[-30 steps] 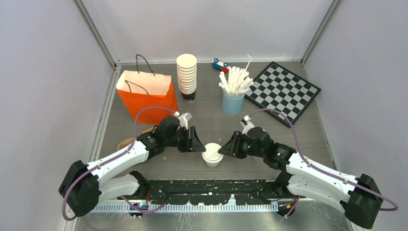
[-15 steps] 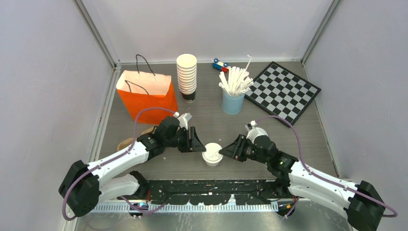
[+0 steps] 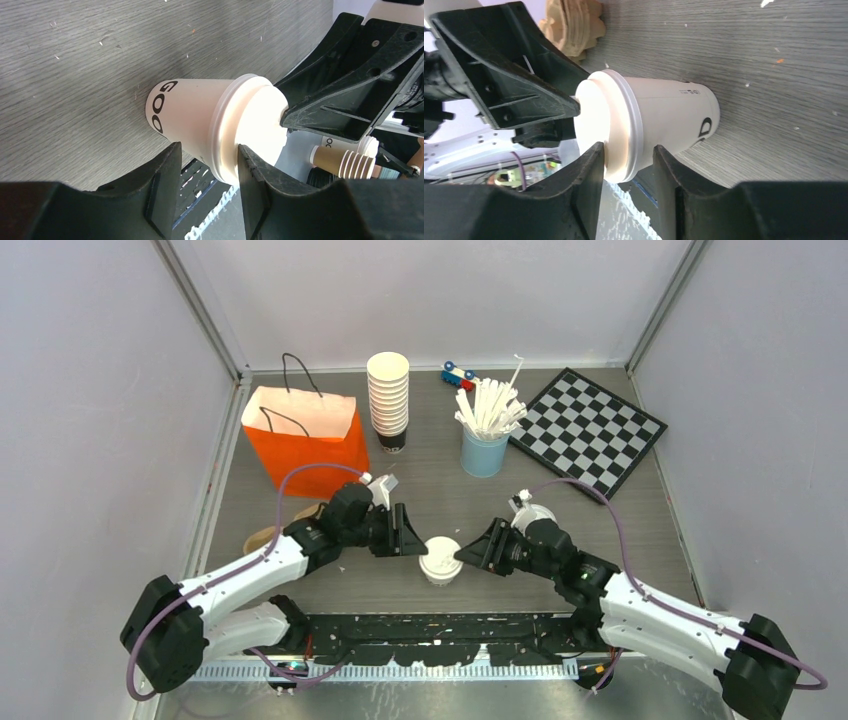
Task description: Pack the takeout coffee
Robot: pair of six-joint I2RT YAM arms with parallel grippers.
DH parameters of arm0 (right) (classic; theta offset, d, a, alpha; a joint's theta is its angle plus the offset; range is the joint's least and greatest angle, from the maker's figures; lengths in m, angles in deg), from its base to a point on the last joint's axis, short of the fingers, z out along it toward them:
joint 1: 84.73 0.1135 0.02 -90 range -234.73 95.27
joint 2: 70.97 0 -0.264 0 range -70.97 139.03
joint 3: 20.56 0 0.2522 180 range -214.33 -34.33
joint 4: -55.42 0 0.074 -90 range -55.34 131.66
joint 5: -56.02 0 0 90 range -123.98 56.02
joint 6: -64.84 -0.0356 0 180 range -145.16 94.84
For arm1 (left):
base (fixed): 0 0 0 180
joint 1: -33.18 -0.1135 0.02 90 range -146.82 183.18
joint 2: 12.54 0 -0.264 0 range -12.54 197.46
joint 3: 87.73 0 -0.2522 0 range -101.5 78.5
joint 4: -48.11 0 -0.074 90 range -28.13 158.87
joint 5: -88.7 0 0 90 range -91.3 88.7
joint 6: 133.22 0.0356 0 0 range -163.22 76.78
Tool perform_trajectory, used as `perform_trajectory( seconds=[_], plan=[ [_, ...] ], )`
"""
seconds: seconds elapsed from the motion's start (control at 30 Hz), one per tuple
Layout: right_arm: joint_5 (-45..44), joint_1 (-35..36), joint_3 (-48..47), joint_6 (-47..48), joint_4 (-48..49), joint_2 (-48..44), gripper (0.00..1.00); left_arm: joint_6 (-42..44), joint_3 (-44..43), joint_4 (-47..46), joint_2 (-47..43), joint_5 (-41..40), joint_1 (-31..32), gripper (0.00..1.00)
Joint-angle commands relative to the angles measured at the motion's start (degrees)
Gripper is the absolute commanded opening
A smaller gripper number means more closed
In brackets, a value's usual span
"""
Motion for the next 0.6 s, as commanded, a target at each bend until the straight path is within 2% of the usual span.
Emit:
perform_trajectory(
  seconds=[0.0, 0.13, 0.3, 0.43, 0.57],
  plan=[
    [-3.1, 0.2, -6.9, 6.4, -17.3, -1.7, 0.48, 1.1, -2.5, 3.8, -0.6, -0.4, 0.0, 0.46],
    [-4.8, 0.2, -16.3, 11.3, -25.8, -1.3, 0.64, 2.5, -8.2, 6.7, -0.2, 0.3, 0.0, 0.5],
    [-6.2, 0.7, -25.3, 18.2, -32.6, 2.9, 0.86, 7.7, -16.7, 15.1, -0.4, -3.6, 0.0, 0.63],
    [-12.3, 4.7, -31.9, 22.8, -36.3, 7.7, 0.88, 12.5, -22.2, 23.5, -3.0, -10.8, 0.0, 0.69],
    [-21.2, 12.4, -38.4, 26.4, -40.5, 14.2, 0.89, 15.9, -24.9, 30.5, -9.0, -19.0, 0.0, 0.74]
  ],
)
